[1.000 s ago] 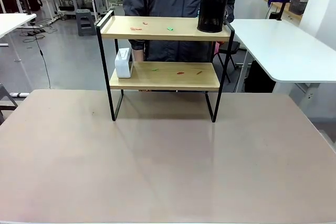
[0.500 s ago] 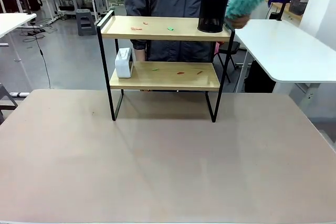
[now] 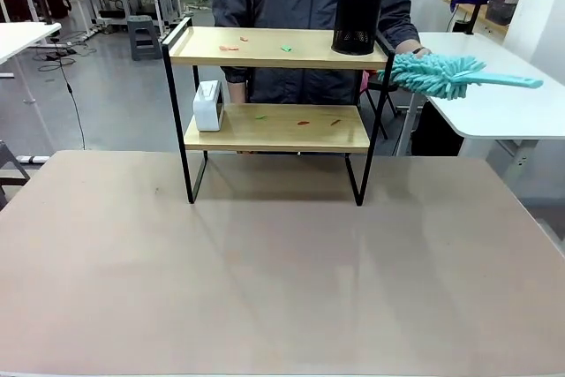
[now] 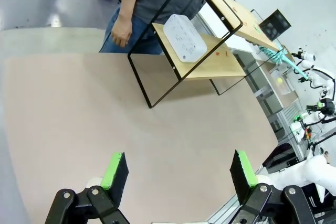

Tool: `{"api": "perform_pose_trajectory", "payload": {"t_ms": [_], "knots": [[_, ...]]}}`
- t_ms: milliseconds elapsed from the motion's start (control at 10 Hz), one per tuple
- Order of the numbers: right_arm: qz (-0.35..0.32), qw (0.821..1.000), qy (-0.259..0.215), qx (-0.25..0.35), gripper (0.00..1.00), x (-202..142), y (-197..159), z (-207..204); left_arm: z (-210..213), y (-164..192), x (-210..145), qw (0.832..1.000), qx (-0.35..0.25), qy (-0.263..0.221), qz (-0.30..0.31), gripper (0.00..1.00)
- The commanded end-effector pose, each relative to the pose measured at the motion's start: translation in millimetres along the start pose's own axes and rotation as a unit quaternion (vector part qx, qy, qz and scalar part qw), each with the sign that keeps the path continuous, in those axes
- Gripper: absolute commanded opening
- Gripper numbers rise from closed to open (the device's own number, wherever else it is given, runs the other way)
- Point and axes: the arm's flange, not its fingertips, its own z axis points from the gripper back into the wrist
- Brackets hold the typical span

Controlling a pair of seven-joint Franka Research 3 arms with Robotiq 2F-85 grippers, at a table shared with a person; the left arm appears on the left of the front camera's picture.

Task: Clean the shelf.
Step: Pick up the Duster from the human.

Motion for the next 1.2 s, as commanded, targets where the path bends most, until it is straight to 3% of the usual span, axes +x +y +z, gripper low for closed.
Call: {"api": "perform_pose_trajectory", "payload": {"t_ms": [0,100,200,500,800,1100], "knots": [[0.001,1.000,0.000,0.000,1.00,0.2,1.4,0.0,-1.8,-0.9,2.4,1.000,-0.006,-0.003,-0.010,1.00],[-0.043,0.999,0.008,0.009,1.00,33.9,19.3,-9.5,-1.8,-0.9,2.4,1.000,-0.006,-0.003,-0.010,1.00],[-0.088,0.996,-0.022,-0.010,1.00,70.0,38.1,-21.6,-1.8,-0.9,2.4,1.000,-0.006,-0.003,-0.010,1.00],[-0.182,0.981,0.064,0.003,1.00,141.3,73.6,-96.9,-1.8,-0.9,2.4,1.000,-0.006,-0.003,-0.010,1.00],[-0.208,0.968,0.139,0.007,1.00,153.3,79.8,-174.5,-1.8,-0.9,2.4,1.000,-0.006,-0.003,-0.010,1.00],[-0.219,0.965,0.136,0.046,1.00,155.2,85.5,-213.2,-1.8,-0.9,2.4,1.000,-0.006,-0.003,-0.010,1.00]]}}
